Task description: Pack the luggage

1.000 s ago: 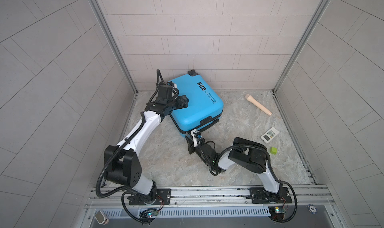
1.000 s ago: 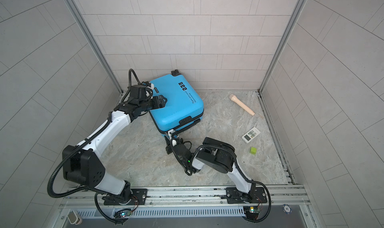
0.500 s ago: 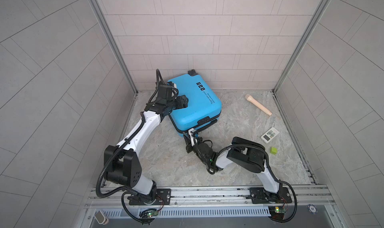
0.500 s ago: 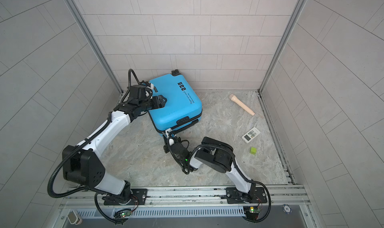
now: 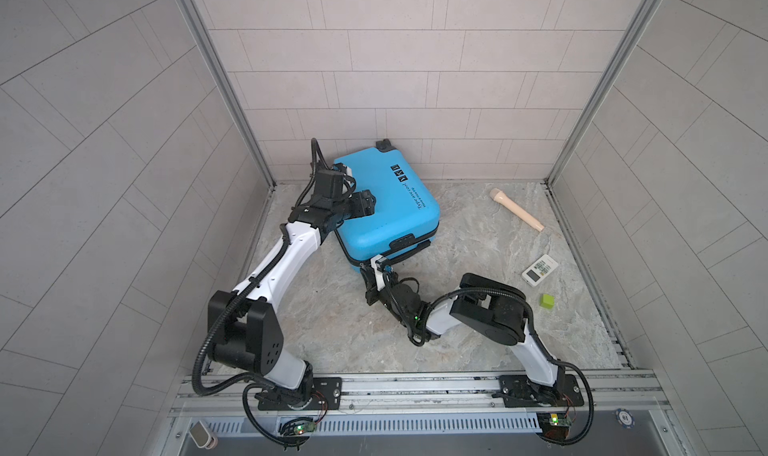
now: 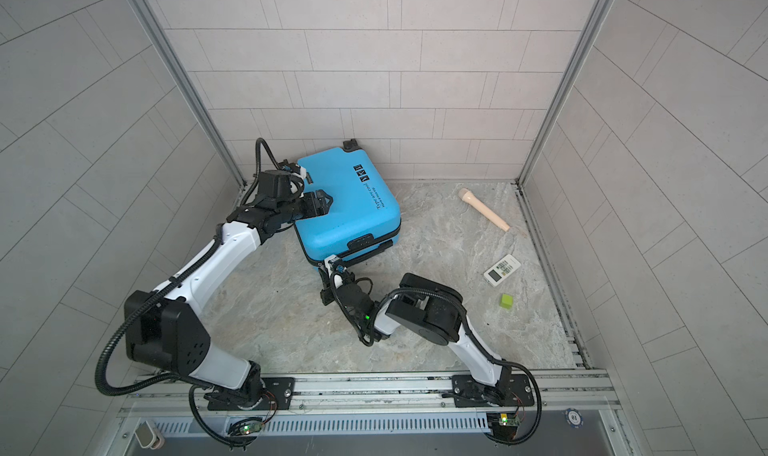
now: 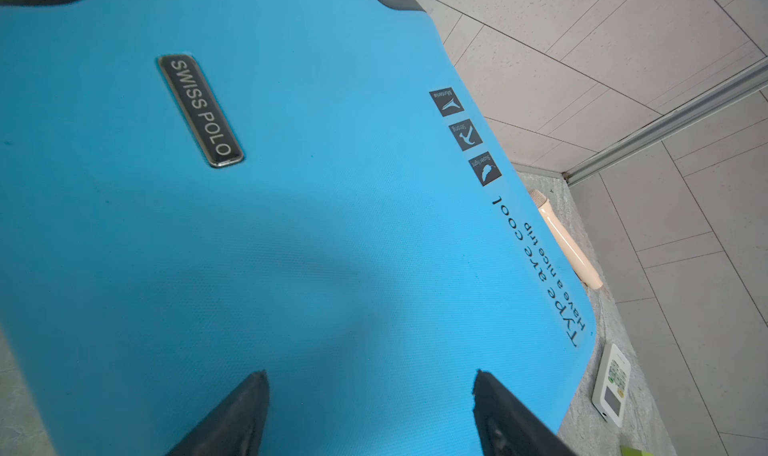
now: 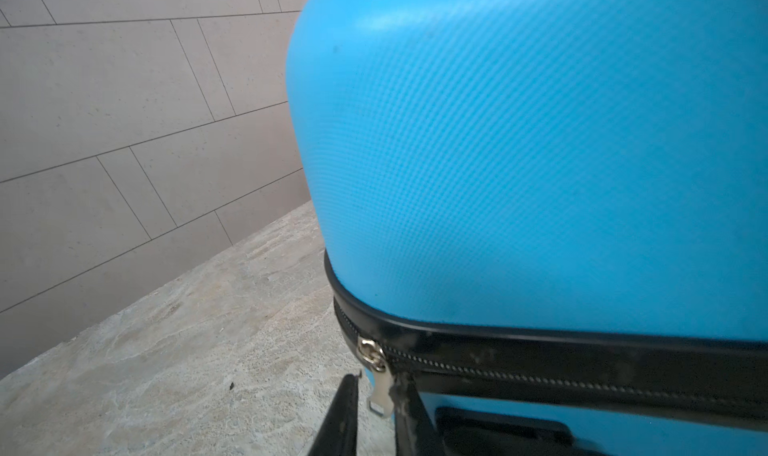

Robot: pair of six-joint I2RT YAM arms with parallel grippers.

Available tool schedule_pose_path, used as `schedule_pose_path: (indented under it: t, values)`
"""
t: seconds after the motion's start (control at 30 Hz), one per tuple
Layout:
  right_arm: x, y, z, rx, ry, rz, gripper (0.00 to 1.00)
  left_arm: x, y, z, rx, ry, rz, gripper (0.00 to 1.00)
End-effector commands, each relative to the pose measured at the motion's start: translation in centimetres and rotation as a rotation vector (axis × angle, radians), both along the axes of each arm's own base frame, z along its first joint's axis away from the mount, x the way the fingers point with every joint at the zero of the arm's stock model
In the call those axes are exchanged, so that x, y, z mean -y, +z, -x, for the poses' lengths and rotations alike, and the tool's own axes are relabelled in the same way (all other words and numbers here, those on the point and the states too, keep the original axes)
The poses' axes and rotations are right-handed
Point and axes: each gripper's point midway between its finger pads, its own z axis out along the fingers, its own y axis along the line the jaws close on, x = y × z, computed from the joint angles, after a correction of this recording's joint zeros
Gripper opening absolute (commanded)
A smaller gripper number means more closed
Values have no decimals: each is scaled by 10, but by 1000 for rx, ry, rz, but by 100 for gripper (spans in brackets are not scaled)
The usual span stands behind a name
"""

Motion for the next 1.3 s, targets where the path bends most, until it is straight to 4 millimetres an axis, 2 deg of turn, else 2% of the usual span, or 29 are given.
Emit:
schedule_pose_path:
  t: [0.0,0.4,0.53,0.77,1.1,1.27]
  values:
    - [-6,7,-4,3,-5,-48,21,-5,-30,14,-107,-4,-23,83]
    - [-11,-3,-7,-37,-17,-96,20,-5,-29,16,-103,-7,-21,83]
    - [-12,1,-9,-40,-23,-121,20,-6,-29,17,-104,-7,-21,83]
    - [-3,0,-16,-87,-113,-196,32,-7,-30,17,-107,-4,-19,83]
    - [19,5,-30,-111,-281,-281,26,-7,-31,17,-109,-2,-15,83]
    - [19,12,-34,-114,-305,-325,27,-7,-30,18,-107,-2,-11,83]
